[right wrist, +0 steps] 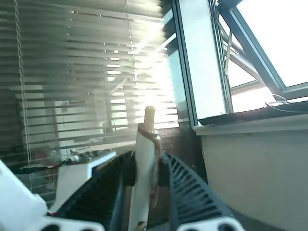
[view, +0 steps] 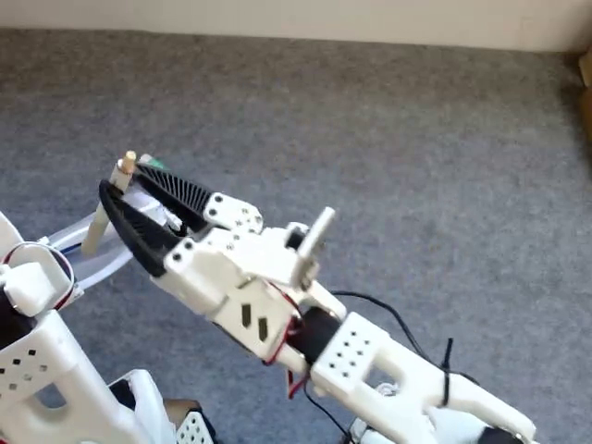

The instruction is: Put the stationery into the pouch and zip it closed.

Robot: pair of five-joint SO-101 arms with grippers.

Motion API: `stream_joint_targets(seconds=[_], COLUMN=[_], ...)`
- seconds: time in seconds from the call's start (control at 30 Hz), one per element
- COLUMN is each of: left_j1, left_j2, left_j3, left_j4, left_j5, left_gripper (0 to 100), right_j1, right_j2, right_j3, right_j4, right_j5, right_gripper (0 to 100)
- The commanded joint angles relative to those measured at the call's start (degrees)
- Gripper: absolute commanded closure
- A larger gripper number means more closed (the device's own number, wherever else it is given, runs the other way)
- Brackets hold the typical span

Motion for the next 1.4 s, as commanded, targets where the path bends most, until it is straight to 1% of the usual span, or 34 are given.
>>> stream_joint_targets(seconds=[0.0, 0.47, 0.53, 0.63, 0.7, 0.77, 0.83, 1.27, 1.37], left_j1=[-0.66, -0.66, -0.66, -0.66, -0.66, -0.66, -0.66, -0.66, -0.66], left_j2=[0.48, 0.48, 0.48, 0.48, 0.48, 0.48, 0.48, 0.48, 0.48], left_j3=[0.04, 0.04, 0.04, 0.04, 0.04, 0.04, 0.13, 0.13, 0.13], left_j4=[-0.7, -0.7, -0.7, -0.7, -0.7, -0.7, -0.7, -0.7, -0.7], left_j5=[0.35, 0.35, 0.35, 0.35, 0.35, 0.35, 0.35, 0.35, 0.35], left_gripper=[99, 99, 99, 99, 99, 99, 99, 99, 99], right_j1=[2.77, 2.86, 2.51, 1.27, 0.66, 0.57, 0.75, 1.1, 1.1], right_j2=[2.24, 3.47, 3.47, 3.47, 2.86, 2.77, 2.77, 2.59, 0.22], right_j3=[-3.65, -2.15, -1.98, -1.8, -1.89, -2.33, -2.42, -2.42, -2.42], right_j4=[-0.04, 0.57, 0.57, 0.75, 4.0, 8.22, 9.89, 10.51, 11.91], right_j5=[-0.09, -0.09, -0.09, -0.09, -0.09, -0.09, -0.09, -0.09, -0.09], right_gripper=[99.3, 98.0, 93.0, 81.1, 77.6, 77.9, 77.9, 77.9, 77.9])
